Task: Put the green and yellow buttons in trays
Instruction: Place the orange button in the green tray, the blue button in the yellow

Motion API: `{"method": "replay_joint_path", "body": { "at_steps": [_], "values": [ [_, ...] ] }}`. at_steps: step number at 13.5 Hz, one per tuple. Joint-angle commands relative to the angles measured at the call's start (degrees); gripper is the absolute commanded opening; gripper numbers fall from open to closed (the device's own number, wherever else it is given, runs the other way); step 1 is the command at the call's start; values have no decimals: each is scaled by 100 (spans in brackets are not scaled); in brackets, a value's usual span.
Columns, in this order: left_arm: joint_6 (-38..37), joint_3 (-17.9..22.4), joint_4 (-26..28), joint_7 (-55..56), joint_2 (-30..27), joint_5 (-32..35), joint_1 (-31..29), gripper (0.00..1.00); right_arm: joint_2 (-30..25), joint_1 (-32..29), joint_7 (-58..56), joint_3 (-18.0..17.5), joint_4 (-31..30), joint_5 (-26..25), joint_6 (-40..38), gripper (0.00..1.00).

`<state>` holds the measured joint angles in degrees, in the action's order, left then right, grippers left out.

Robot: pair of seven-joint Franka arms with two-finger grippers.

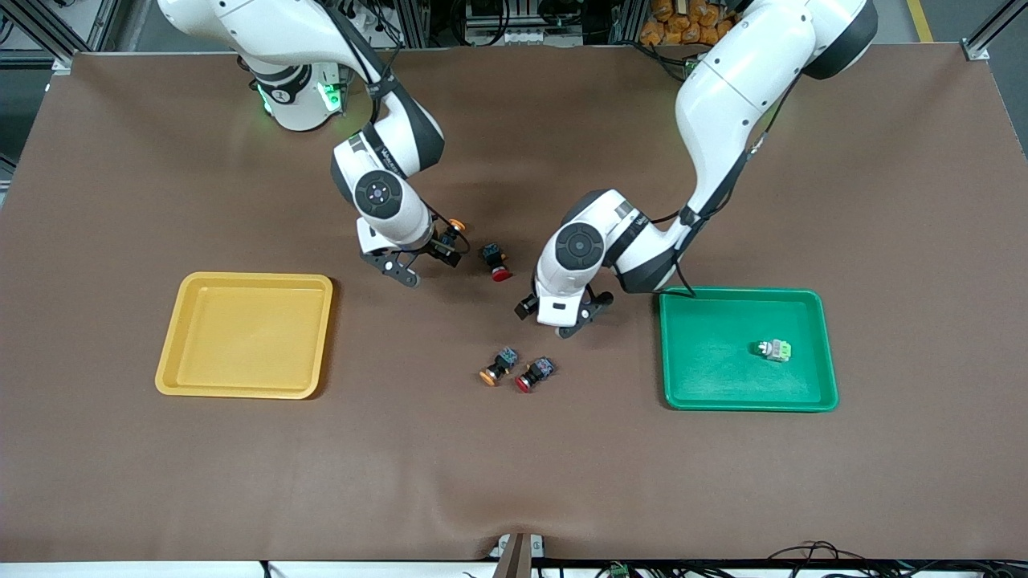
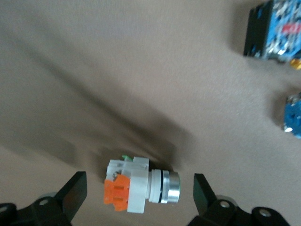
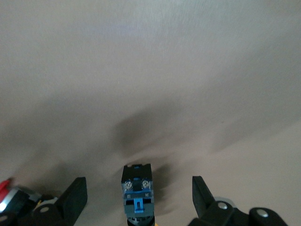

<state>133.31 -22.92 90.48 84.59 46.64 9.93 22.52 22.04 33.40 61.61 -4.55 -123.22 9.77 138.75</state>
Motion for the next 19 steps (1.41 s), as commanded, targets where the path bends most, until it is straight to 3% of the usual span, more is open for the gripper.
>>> {"method": "replay_joint_path", "body": {
  "at_steps": [1,3,4,5,6,7,8,9,11,13,16,19],
  "values": [
    [159,77,-13,250,64,35,130,100,-86,263,201,33,-237,104,249,67],
    [177,85,40,373,108,35,156,100,-42,378,246,42,-237,104,284,29],
    [177,85,66,374,91,35,156,79,19,387,246,42,-237,95,310,15],
    [177,85,66,374,73,44,148,41,37,395,237,42,-237,95,397,12],
    [169,85,66,374,56,35,122,8,64,396,237,50,-237,95,442,17],
    [151,85,49,365,29,35,69,0,142,413,237,42,-237,95,529,19],
    [73,103,58,313,-84,53,-10,0,178,439,237,50,-263,95,661,14],
    [-198,103,40,243,-294,88,-219,0,187,440,211,50,-264,86,653,0],
    [-665,94,14,-326,-672,158,-528,0,126,361,193,59,-168,86,426,0],
    [-1059,94,66,-1107,-1015,158,-922,0,21,125,132,103,217,43,-274,0],
    [-1492,103,180,-2252,-1069,184,-1643,0,-15,-630,-656,112,1096,-45,-1629,0],
    [-1545,94,365,-2806,-1157,404,-2189,0,-103,-1412,-1798,112,1248,-562,-1878,0]
  ]
}}
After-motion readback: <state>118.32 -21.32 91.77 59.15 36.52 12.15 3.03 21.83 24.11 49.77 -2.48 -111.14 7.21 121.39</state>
